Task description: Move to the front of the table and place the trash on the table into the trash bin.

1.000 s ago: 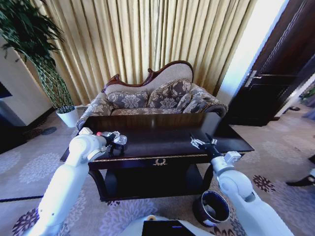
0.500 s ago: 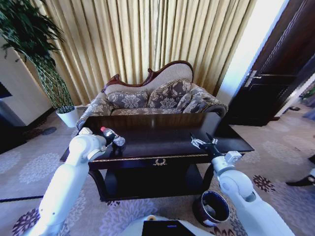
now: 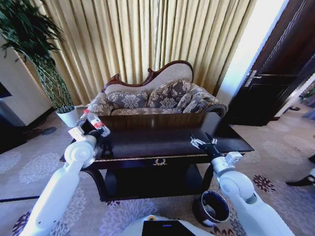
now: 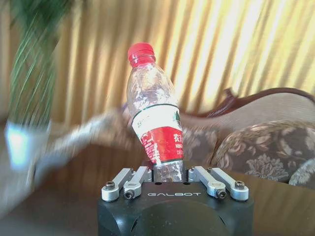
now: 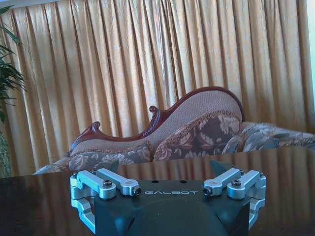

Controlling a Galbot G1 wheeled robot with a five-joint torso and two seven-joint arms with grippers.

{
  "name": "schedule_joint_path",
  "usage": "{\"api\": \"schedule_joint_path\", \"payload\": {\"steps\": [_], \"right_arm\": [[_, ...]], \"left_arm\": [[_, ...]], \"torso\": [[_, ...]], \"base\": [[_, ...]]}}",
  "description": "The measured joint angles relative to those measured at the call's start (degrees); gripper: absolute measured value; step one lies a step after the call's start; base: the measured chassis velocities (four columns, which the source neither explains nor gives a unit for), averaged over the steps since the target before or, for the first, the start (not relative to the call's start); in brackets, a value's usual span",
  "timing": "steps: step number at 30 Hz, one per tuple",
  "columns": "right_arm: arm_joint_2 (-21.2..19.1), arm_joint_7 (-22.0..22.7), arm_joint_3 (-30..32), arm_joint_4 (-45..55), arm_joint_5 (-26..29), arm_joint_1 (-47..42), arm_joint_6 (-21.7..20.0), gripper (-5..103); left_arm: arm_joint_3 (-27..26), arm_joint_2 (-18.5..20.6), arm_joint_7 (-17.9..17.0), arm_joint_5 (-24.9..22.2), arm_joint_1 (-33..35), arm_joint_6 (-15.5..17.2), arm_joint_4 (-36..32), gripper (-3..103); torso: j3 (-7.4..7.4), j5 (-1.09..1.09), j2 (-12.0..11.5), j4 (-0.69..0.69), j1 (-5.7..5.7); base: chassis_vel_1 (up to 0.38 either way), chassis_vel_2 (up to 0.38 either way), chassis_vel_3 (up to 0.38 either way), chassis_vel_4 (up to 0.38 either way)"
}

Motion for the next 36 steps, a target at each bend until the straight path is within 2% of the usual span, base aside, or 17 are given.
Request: {"api": "schedule_joint_path", "payload": {"steps": [2,3,5,7,8,10,11,12,14,15,16,17,20,21,23,28,36], "right_arm": [[-0.4,1.6,-0.2,2.2,3.1,0.2,-1.6,100],[-0.4,1.6,-0.2,2.2,3.1,0.2,-1.6,100],[-1.3,2.4,-0.1,4.2,6.5,0.5,-3.0,100],[-1.7,2.5,0.0,4.6,7.2,0.5,-3.2,100],[-3.1,2.6,0.1,5.9,9.6,0.8,-3.5,100],[-5.4,2.6,-0.3,7.1,12.5,1.5,-3.7,100],[-7.7,2.4,-0.8,7.7,14.8,2.4,-3.7,100],[-7.7,2.4,-0.8,7.7,14.8,2.4,-3.7,100],[-10.8,2.2,-1.2,8.4,19.2,4.9,-3.7,100],[-11.7,2.1,-1.3,8.7,20.9,6.0,-3.8,100],[-14.0,2.1,-1.7,9.4,27.0,9.3,-4.1,100],[-14.0,2.1,-1.7,9.4,27.0,9.3,-4.1,100],[-16.8,1.2,-3.1,9.9,37.5,15.1,-4.9,100],[-16.8,1.2,-3.1,9.9,37.5,15.1,-4.9,100],[-18.4,0.8,-6.4,9.3,42.1,21.3,-5.2,100],[-19.3,0.7,-12.9,6.1,43.6,31.1,-5.2,100],[-18.3,0.7,-18.5,2.8,43.2,37.1,-5.2,100]], "left_arm": [[-0.4,2.1,6.8,5.9,0.5,-1.5,0.2,27],[-0.4,2.1,6.8,5.9,0.5,-1.5,0.2,27],[-0.3,4.2,13.0,10.0,0.2,-4.4,0.6,27],[-0.1,4.8,14.7,11.0,0.0,-5.3,0.8,27],[0.5,6.2,19.3,12.8,-0.8,-8.1,1.6,27],[1.3,7.7,24.1,13.1,-1.7,-11.5,2.5,27],[2.2,8.7,27.4,13.3,-2.4,-14.6,3.2,27],[2.2,8.7,27.4,13.3,-2.4,-14.6,3.2,27],[3.8,10.1,31.3,13.4,-3.9,-18.2,3.8,27],[4.5,10.5,32.0,13.4,-4.5,-18.9,3.9,27],[6.4,11.3,32.9,13.4,-6.2,-20.4,3.8,27],[6.4,11.3,32.9,13.4,-6.2,-20.4,3.8,27],[9.9,12.8,33.6,13.1,-9.6,-20.6,2.6,27],[9.9,12.8,33.6,13.1,-9.6,-20.6,2.6,27],[13.4,14.2,34.4,12.3,-12.7,-19.4,1.2,27],[19.9,17.1,35.2,10.5,-17.4,-18.2,0.3,27],[27.6,20.5,35.5,9.5,-24.4,-17.8,0.2,27]], "torso": [[0.0,-0.01,0.0,-0.01,0.0],[0.0,-0.01,0.0,-0.01,0.0],[0.0,0.01,0.0,-0.02,0.0],[0.0,0.01,0.0,-0.01,0.0],[0.0,0.01,0.0,-0.03,0.0],[0.0,0.0,0.0,-0.03,0.0],[0.0,0.0,0.0,-0.02,0.0],[0.0,0.0,0.0,-0.02,0.0],[0.0,0.0,0.0,-0.02,0.0],[0.0,0.01,0.0,-0.01,0.0],[0.0,0.01,0.0,-0.01,0.0],[0.0,0.01,0.0,-0.01,0.0],[0.0,0.01,0.0,-0.03,0.01],[0.0,0.01,0.0,-0.03,0.01],[0.0,0.01,0.0,-0.02,0.0],[0.0,0.02,0.0,-0.01,0.01],[0.0,0.01,0.0,-0.03,0.01]], "base": [[0.0,0.0,0.0,0.0],[0.0,0.0,0.0,0.0],[0.0,0.0,0.0,0.0],[0.0,0.0,0.0,0.0],[0.0,0.0,0.0,0.0],[0.0,0.0,0.0,0.0],[0.0,0.0,0.0,0.0],[0.0,0.0,0.0,0.0],[0.0,0.0,0.0,0.0],[0.0,0.0,0.0,0.0],[0.0,0.0,0.0,0.0],[0.0,0.0,0.0,0.0],[0.0,0.0,0.0,0.0],[0.0,0.0,0.0,0.0],[0.0,0.0,0.0,0.0],[0.0,0.0,0.0,0.0],[0.0,0.0,0.0,0.0]]}}
